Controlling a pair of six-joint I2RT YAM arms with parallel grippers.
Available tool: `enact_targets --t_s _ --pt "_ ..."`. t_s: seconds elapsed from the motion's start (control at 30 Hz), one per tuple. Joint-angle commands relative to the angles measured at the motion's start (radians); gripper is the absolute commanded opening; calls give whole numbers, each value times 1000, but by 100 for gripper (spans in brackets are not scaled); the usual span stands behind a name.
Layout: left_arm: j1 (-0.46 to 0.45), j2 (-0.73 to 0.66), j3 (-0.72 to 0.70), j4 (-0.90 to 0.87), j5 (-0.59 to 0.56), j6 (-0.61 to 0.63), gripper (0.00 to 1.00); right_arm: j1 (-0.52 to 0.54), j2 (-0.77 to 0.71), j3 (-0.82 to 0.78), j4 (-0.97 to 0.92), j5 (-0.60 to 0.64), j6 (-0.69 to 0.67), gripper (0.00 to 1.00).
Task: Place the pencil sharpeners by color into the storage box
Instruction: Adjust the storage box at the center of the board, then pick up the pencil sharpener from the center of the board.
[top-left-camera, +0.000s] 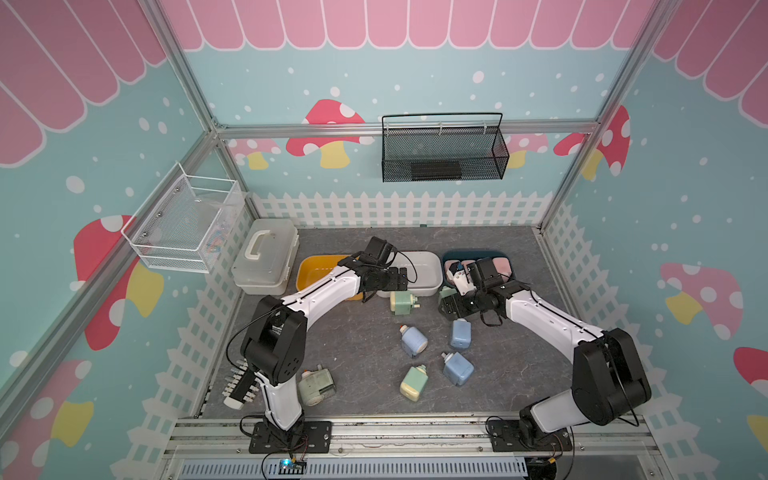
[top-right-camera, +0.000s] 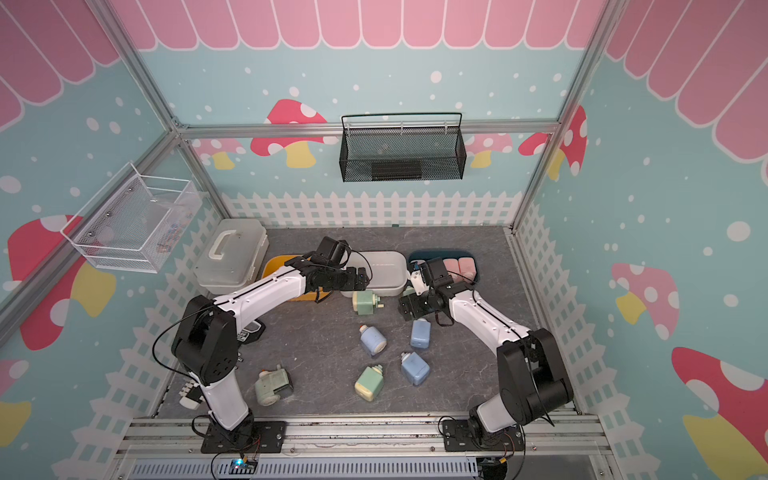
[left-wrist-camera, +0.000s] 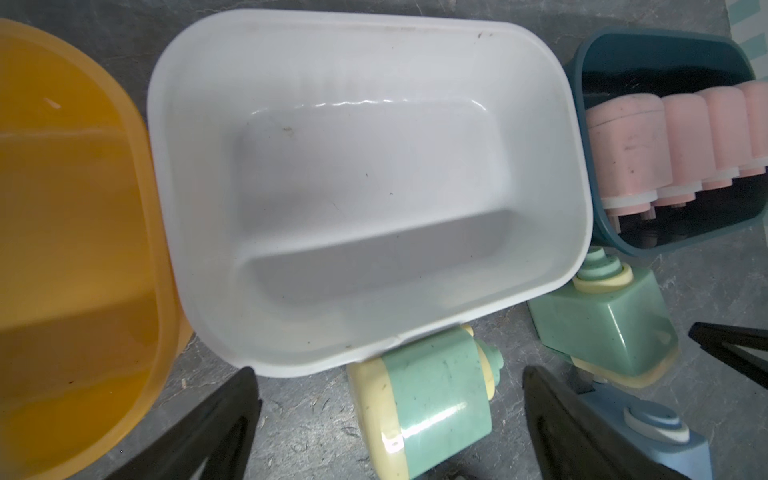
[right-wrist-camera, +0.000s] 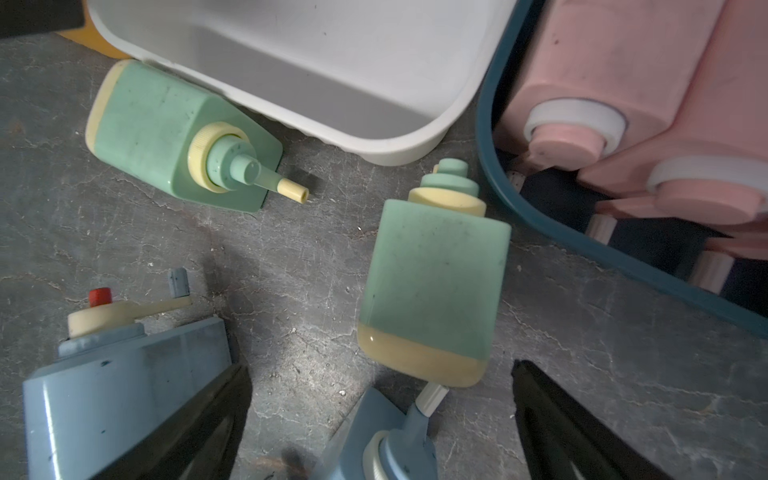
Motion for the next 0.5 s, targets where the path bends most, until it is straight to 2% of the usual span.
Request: enact_targets --t_s 0.0,0.17,0.47 --pt "3 -49 -30 7 -13 -13 99 0 29 10 -14 -17 21 98" --pt "-3 -68 -59 20 -9 -28 99 6 74 32 -2 24 21 98" --pt "-2 -57 -66 32 2 -33 99 49 81 40 -5 -85 50 98"
